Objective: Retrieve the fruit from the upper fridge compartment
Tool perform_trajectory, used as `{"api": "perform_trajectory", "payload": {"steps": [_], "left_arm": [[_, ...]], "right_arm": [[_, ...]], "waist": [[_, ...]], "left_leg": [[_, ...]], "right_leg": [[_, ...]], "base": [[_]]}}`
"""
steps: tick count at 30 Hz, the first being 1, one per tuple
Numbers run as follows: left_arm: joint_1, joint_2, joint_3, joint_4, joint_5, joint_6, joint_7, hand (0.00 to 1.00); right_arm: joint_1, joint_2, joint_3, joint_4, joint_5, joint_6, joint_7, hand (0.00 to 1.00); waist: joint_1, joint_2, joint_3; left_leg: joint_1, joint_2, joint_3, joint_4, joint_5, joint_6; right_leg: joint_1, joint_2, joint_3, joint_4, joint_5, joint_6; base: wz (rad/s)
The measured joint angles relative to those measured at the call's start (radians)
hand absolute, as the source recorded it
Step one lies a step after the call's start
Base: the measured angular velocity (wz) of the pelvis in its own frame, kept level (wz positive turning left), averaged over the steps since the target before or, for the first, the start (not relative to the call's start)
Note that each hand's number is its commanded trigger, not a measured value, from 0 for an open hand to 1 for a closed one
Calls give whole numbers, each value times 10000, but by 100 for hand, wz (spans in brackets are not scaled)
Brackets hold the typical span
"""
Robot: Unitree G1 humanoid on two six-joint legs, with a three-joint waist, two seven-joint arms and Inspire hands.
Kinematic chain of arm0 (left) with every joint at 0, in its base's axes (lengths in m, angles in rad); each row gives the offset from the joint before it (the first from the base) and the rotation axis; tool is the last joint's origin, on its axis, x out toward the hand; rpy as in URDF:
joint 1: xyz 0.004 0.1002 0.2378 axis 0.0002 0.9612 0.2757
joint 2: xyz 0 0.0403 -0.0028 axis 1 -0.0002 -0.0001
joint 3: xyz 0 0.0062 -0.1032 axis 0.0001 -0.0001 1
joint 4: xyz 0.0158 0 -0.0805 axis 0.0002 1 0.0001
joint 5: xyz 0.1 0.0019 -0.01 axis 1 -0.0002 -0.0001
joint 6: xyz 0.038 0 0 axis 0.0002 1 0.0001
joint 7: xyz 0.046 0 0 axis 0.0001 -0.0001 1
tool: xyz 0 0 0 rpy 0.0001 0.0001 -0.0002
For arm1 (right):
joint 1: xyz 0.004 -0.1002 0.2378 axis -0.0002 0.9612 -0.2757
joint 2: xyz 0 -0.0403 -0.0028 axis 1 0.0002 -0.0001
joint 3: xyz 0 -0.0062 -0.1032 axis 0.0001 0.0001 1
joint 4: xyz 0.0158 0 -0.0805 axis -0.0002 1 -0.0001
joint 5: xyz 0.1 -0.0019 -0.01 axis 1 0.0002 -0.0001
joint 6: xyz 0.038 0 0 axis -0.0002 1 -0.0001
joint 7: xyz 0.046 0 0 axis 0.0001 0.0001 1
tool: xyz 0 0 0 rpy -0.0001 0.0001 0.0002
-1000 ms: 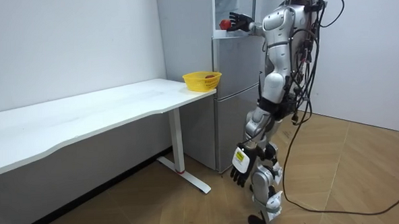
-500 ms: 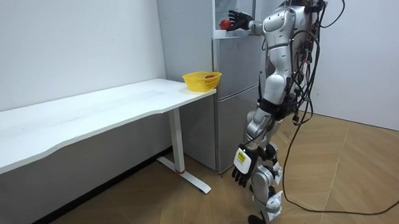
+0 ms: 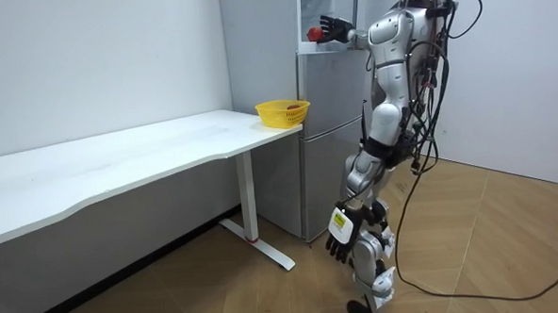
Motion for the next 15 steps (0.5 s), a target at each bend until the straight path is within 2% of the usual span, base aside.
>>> {"api": "perform_trajectory", "payload": {"steps": [6,12,15], "left_arm": [[42,-1,31,-15,-1,-9,107,0],[80,-10,39,-15,6,-4,242,0],[81,-23,38,-16,13,-4,266,0]], "right_arm": [[-351,-72,-1,8,711,-8,-349,0],[-414,-113,-2,4,726,-8,-497,0],[-414,-114,-2,-2,724,-8,-647,0]], "waist": [[166,117,-64],[173,186,-27],[160,226,-42]], "left_leg": [[13,2,-1,9,3,5],[16,1,-18,8,1,3],[21,1,-18,5,0,2]], "right_leg": [[25,2,-20,-1,6,-8],[34,0,-34,0,2,-3],[34,2,-34,12,2,-4]], "base": [[0],[0],[0]]}}
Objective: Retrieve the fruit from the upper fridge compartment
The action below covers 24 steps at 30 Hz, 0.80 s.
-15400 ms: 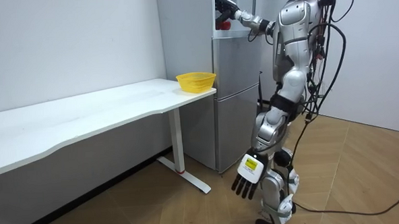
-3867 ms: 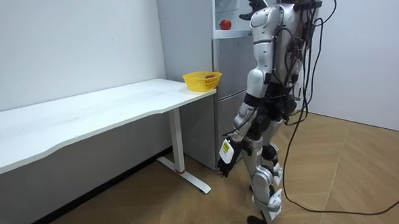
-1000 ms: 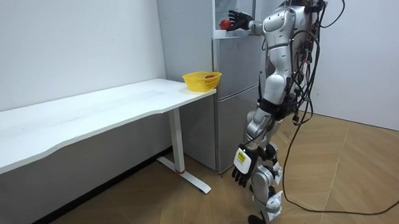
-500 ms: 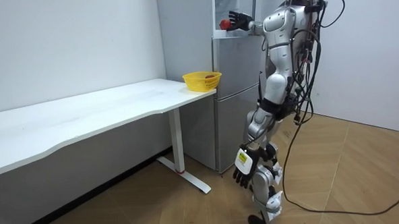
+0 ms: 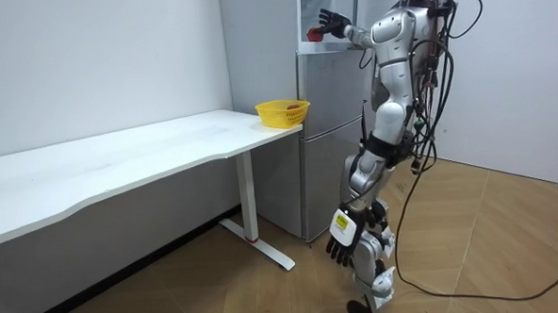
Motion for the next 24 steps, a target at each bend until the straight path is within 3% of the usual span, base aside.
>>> {"api": "perform_trajectory", "payload": {"steps": [16,24], "left_arm": [[195,0,1,-292,15,0,54,0],[225,2,-3,-287,29,0,58,0]], "right_arm": [[0,-8,2,-8,75,0,-283,0],[0,-8,10,149,66,-25,-255,0]], "waist": [[13,9,-17],[30,-35,36]], "left_leg": [[11,0,1,-15,1,2],[14,-4,-161,-13,2,1]], "right_leg": [[7,-1,2,-11,0,0],[66,-19,-83,-34,-4,-1]], "base": [[0],[4]]}}
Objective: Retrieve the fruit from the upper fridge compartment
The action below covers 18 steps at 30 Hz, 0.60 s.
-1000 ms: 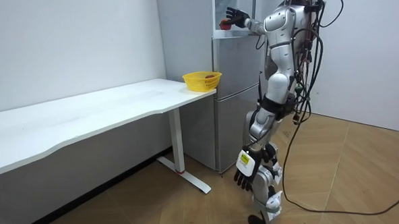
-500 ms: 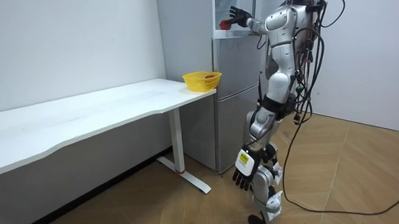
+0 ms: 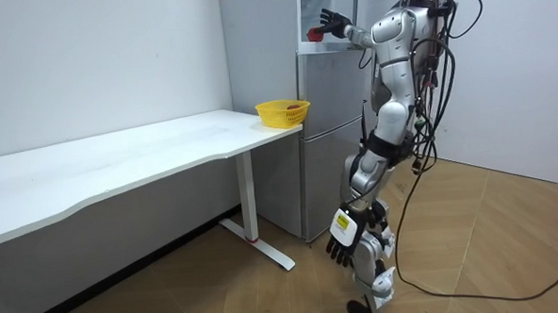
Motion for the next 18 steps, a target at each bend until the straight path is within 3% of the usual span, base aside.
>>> {"api": "perform_trajectory", "payload": {"steps": [4,16,18], "left_arm": [[168,-1,-42,3,9,6,-11,0],[343,1,-123,-7,46,41,-117,0],[360,24,-283,-37,42,44,-121,0]], "right_arm": [[1,0,5,420,0,-2,24,0],[1,0,103,1059,-316,-3,450,0],[-3,-58,269,1229,-334,-138,459,0]], "waist": [[5,-55,46],[174,-64,47],[199,-70,42]], "left_leg": [[21,-22,-238,1,0,0],[18,-63,-559,43,1,1],[19,-87,-624,39,0,1]], "right_leg": [[60,-5,-63,-7,-43,-8],[140,-100,-308,23,-152,-15],[137,-131,-355,22,-211,9]], "base": [[9],[6],[13]]}}
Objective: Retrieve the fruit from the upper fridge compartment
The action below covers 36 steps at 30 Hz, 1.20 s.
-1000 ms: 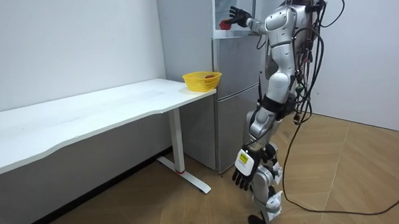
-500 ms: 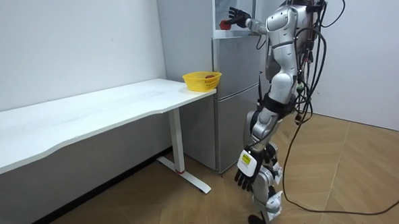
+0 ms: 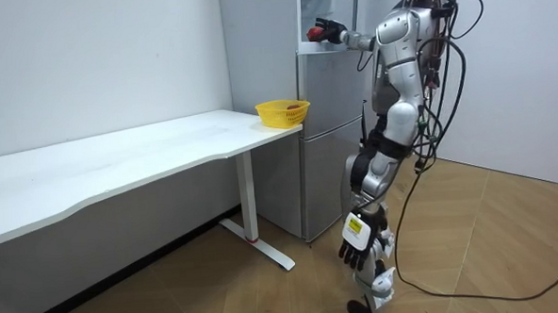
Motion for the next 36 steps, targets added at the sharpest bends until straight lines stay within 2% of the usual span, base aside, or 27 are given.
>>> {"api": "perform_trajectory", "payload": {"steps": [7,14,15,16,17,22,36], "left_arm": [[146,0,-9,-85,20,10,-20,0],[223,14,-14,-65,22,34,53,0],[224,14,-15,-50,22,40,61,0],[224,14,-17,-47,22,64,73,0],[224,13,-22,-47,21,82,75,0],[223,16,-197,-39,22,180,92,0],[222,15,-195,-49,20,204,86,0]], "right_arm": [[1,-189,113,311,-85,-269,78,0],[1,-252,126,548,-109,-444,93,0],[1,-252,126,551,-146,-452,92,55],[2,-252,133,583,-175,-480,92,75],[2,-252,133,601,-177,-499,92,100],[1,-251,148,868,-317,-735,100,100],[1,-251,153,985,-717,-747,99,100]], "waist": [[1,71,-15],[60,87,-20],[63,92,-21],[58,100,-17],[61,104,-16],[146,123,-4],[225,50,-3]], "left_leg": [[-36,-4,-533,10,0,-2],[-39,-13,-695,10,3,-6],[-38,-13,-711,10,4,-8],[-32,-13,-733,10,4,-9],[-24,-13,-735,10,5,-9],[25,-14,-734,3,4,-8],[27,-16,-746,1,3,-9]], "right_leg": [[153,-11,-266,-167,30,-53],[194,-13,-316,-167,28,-54],[195,-11,-319,-166,28,-55],[217,-11,-330,-176,28,-56],[223,-12,-330,-176,28,-56],[267,-14,-330,-179,25,-52],[249,-14,-321,-182,-26,-41]], "base": [[12],[5],[0],[0],[0],[0],[0]]}}
